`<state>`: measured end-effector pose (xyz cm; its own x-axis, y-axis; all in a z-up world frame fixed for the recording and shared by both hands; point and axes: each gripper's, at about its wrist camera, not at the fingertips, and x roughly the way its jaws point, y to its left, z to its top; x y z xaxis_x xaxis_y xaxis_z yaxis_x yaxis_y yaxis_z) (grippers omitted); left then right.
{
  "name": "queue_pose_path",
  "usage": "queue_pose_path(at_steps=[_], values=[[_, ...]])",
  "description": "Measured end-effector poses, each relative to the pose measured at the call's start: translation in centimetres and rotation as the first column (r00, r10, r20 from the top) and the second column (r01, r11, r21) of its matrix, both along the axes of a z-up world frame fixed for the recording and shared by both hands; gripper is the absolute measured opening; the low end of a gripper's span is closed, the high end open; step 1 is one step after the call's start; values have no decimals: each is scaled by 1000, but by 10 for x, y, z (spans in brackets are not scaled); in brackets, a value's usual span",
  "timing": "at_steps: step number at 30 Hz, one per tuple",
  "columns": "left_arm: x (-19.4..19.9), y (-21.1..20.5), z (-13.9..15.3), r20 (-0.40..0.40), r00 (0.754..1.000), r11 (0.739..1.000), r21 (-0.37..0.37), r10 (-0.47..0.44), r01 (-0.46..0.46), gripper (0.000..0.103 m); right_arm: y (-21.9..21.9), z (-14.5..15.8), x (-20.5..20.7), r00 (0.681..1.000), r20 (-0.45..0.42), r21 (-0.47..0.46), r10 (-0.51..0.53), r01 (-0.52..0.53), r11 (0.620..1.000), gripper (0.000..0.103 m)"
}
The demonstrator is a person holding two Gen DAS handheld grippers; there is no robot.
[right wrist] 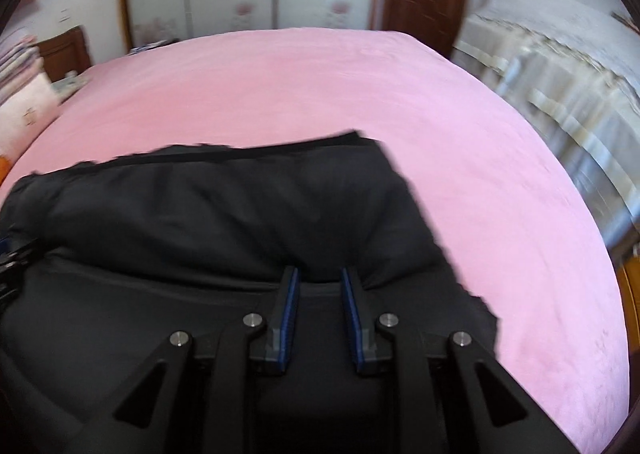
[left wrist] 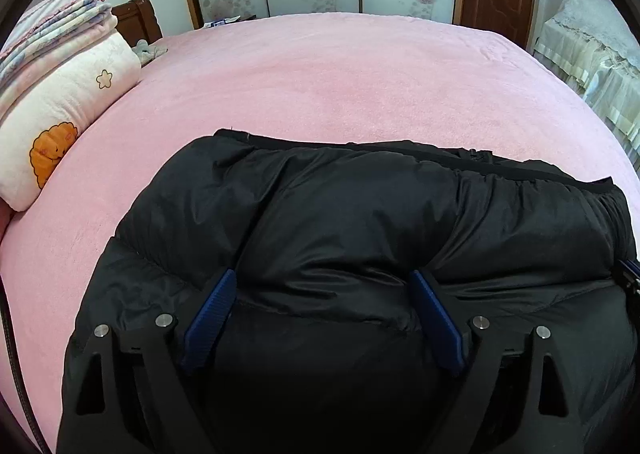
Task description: Fold large clothes
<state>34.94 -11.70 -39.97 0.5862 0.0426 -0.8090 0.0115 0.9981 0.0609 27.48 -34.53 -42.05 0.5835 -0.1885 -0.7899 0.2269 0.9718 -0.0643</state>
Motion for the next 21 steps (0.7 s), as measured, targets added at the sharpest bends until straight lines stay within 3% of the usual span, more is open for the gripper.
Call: queue_pose_path(at_steps=[5, 15, 21], values=[[4, 6, 2, -4, 1000, 1000, 1, 14, -14, 91, -9, 2, -2, 999, -4, -6, -40, 40, 999, 21], [11, 57, 13, 22, 996, 996, 10, 83, -83, 96, -34, 5, -11, 995, -6, -61, -99, 98, 993, 21], [-8, 80, 40, 30, 991, 991, -26, 129, -129, 96, -50, 30, -30, 982, 7, 13, -191, 191, 981, 21]])
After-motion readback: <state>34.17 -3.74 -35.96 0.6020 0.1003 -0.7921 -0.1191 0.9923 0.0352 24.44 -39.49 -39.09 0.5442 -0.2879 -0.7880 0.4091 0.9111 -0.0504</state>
